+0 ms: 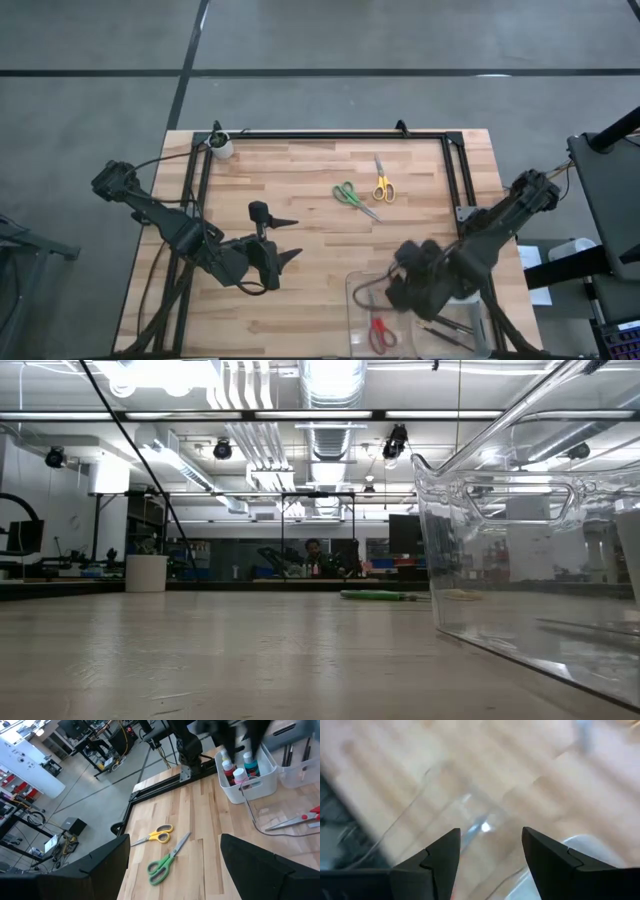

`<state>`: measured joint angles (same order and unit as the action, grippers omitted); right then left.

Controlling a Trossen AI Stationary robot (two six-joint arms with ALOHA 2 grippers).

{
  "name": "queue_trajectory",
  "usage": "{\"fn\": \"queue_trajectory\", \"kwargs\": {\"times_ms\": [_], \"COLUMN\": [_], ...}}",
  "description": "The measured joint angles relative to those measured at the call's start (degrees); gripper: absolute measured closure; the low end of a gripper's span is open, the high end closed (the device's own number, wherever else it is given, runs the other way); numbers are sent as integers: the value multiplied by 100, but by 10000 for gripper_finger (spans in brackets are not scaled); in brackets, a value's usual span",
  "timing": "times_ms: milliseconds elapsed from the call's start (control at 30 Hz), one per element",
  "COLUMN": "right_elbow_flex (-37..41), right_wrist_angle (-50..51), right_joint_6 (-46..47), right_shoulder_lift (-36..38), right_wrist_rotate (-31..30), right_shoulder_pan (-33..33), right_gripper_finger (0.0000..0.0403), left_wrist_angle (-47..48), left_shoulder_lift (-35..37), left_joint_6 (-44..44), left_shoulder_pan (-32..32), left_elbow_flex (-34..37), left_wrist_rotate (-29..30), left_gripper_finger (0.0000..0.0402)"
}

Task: Pick & Place Paint Supplies
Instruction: Put the yellow scissors into the left transparent bin

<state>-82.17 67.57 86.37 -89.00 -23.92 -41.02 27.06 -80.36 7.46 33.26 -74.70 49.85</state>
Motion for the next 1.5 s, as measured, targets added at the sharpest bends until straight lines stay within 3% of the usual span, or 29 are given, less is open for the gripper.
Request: {"fn": "queue_trajectory", "kwargs": {"times_ms": [267, 433, 900, 1200, 1500], "right_elbow_flex": [7, 7, 1116, 2286, 2821], "right_wrist_angle": [1027, 1021, 844, -724, -2103], "right_joint_6": [18, -559, -670, -1570, -2861], "right_shoulder_lift": [406, 407, 340, 353, 353], "right_wrist_rotate": [-1183, -1232, -929, -329, 401], "right_shoulder_pan": [964, 1750, 3301, 4217, 5305], "right_gripper_finger": [194, 194, 194, 194, 194], "left_wrist_angle": [1, 1, 1, 1, 1], "left_shoulder_lift": [0, 0, 0, 0, 0], "left_joint_6": [0, -2, -17, -15, -13], "left_shoulder_pan": [-1, -2, -2, -2, -2], "left_elbow_flex": [0, 0, 0, 0, 0], "left_wrist_rotate": [1, 1, -1, 1, 1], "left_gripper_finger": [87, 87, 87, 87, 87]}}
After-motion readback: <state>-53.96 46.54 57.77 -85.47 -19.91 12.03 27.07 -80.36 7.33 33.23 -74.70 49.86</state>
